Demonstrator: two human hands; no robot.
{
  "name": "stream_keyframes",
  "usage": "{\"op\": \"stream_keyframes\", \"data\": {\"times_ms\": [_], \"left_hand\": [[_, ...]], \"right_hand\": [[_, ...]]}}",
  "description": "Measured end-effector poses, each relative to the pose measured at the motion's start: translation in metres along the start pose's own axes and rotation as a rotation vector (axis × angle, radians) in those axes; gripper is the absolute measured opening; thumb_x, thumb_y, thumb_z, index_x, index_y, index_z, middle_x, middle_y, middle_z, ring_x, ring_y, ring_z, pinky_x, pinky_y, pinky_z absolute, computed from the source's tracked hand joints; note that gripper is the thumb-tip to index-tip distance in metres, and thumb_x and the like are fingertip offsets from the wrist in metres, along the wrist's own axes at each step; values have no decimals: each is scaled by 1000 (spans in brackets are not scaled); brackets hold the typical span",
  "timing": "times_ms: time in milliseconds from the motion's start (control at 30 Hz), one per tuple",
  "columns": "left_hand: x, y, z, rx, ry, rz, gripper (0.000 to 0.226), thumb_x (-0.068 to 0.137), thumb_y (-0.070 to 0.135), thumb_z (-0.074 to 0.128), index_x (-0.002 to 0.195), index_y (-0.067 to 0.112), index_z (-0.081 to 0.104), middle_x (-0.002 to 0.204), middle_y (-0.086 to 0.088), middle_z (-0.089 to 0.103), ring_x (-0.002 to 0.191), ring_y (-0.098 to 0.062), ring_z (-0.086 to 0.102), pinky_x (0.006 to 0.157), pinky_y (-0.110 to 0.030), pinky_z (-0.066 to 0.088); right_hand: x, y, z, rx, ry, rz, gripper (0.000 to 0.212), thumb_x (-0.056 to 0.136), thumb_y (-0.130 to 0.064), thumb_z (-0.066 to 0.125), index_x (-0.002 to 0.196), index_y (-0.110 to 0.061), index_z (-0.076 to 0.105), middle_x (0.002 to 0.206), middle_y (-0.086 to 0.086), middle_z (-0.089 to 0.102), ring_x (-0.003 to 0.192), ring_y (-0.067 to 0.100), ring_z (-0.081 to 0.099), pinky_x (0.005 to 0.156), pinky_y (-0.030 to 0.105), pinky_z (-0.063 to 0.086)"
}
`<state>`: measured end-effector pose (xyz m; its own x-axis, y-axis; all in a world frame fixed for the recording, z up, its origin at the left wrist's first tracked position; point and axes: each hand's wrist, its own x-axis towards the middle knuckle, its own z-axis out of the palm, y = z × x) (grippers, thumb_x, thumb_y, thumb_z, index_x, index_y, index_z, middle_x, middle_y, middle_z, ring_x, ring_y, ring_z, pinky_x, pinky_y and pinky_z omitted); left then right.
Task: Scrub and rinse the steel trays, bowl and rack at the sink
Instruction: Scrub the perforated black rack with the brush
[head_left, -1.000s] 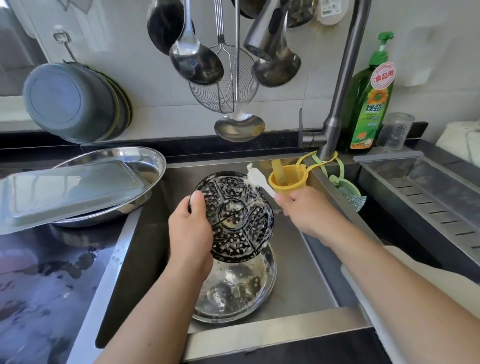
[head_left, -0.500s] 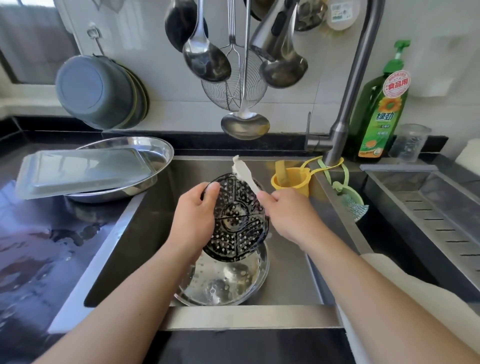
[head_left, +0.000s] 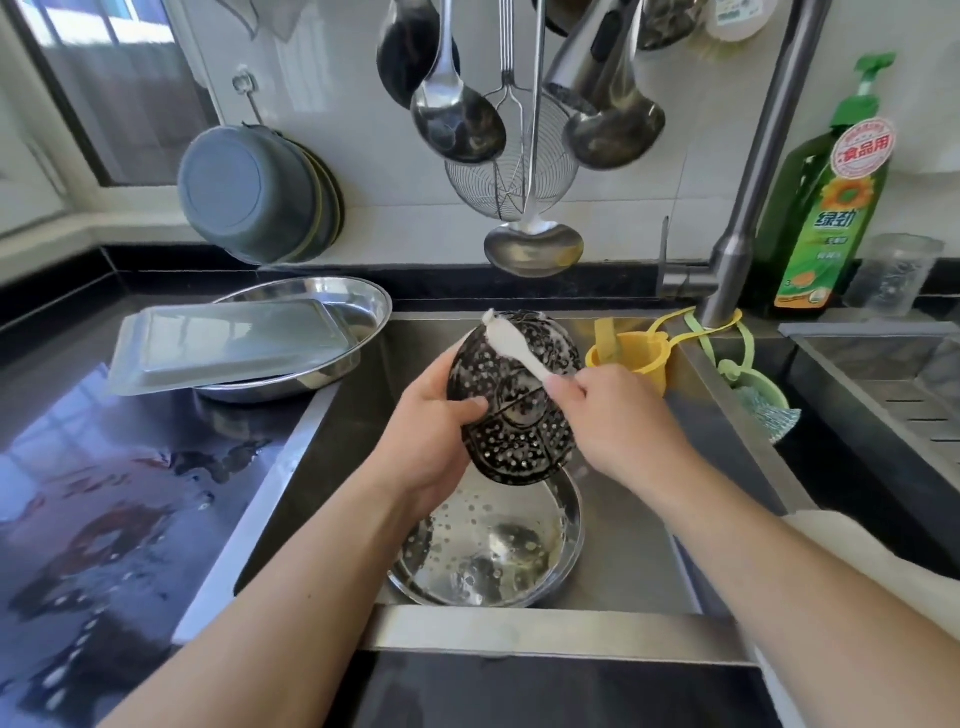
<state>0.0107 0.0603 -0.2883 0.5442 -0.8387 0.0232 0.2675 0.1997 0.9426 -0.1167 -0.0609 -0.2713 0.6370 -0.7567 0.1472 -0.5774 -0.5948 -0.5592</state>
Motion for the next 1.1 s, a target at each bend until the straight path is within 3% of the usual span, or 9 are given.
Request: {"op": "stream_keyframes", "data": {"times_ms": [67, 267, 367, 500, 700, 833, 933, 1033, 1100], "left_hand": [[1, -3, 0, -16, -11, -7, 75, 89, -27, 28, 144, 14, 57, 132, -20, 68, 125, -36, 65, 103, -53, 55], [0, 2, -3, -278, -35, 6, 86, 63, -23, 22, 138, 1, 56, 134, -29, 64, 124, -45, 63, 108, -63, 48], [1, 7, -9, -480, -31, 5, 67, 74, -5, 28, 135, -3, 55, 138, -29, 61, 127, -47, 60, 110, -64, 44], [8, 2, -15, -509, 281, 19, 36, 109, 9, 36, 130, 11, 65, 123, -18, 73, 112, -38, 72, 100, -68, 51], [14, 2, -24, -543, 471, 97, 33, 113, 19, 34, 134, 24, 59, 129, -12, 69, 112, -33, 72, 94, -67, 55], [15, 6, -31, -512, 555, 107, 32, 114, 16, 31, 122, 28, 60, 131, -10, 66, 113, -29, 71, 95, -58, 58], [14, 4, -29, -408, 545, 60, 37, 113, 12, 31, 140, 23, 54, 131, -10, 66, 113, -29, 71, 95, -59, 57], [10, -3, -26, -201, 531, 54, 55, 109, 2, 29, 152, 31, 45, 142, -4, 58, 119, -30, 67, 95, -60, 57], [6, -6, -25, 9, 551, 32, 63, 102, -6, 28, 144, 32, 54, 139, -3, 58, 117, -29, 67, 94, -55, 59]], "right_hand": [[3, 2, -4, 18, 24, 25, 55, 105, -46, 45, 62, -12, 48, 64, 7, 50, 64, 27, 47, 57, 35, 36], [-16, -16, 13, -55, -213, -75, 56, 102, -46, 54, 58, -13, 46, 56, 4, 42, 53, 20, 39, 49, 33, 25], [-17, -22, 17, -57, -199, -91, 58, 100, -48, 57, 55, -14, 46, 56, 4, 44, 55, 22, 44, 49, 33, 26], [-21, -28, 27, -91, -206, -129, 58, 98, -49, 60, 53, -14, 50, 58, 7, 49, 61, 28, 51, 50, 33, 29], [-18, -16, 27, -129, -227, -111, 58, 97, -53, 59, 55, -14, 54, 63, 9, 55, 64, 26, 52, 52, 33, 32], [-10, 10, 2, -120, -217, 52, 52, 99, -52, 57, 63, -14, 63, 62, 5, 57, 61, 23, 51, 58, 33, 38], [1, 28, -16, -105, -141, 143, 47, 101, -50, 54, 76, -13, 70, 70, 7, 63, 68, 26, 58, 62, 33, 42], [5, 38, -22, -2, -67, 185, 47, 101, -50, 54, 75, -14, 71, 74, 9, 66, 76, 30, 63, 68, 34, 47], [4, 40, -21, 51, -66, 185, 48, 101, -50, 54, 76, -13, 72, 76, 9, 68, 77, 29, 63, 69, 34, 48]]}}
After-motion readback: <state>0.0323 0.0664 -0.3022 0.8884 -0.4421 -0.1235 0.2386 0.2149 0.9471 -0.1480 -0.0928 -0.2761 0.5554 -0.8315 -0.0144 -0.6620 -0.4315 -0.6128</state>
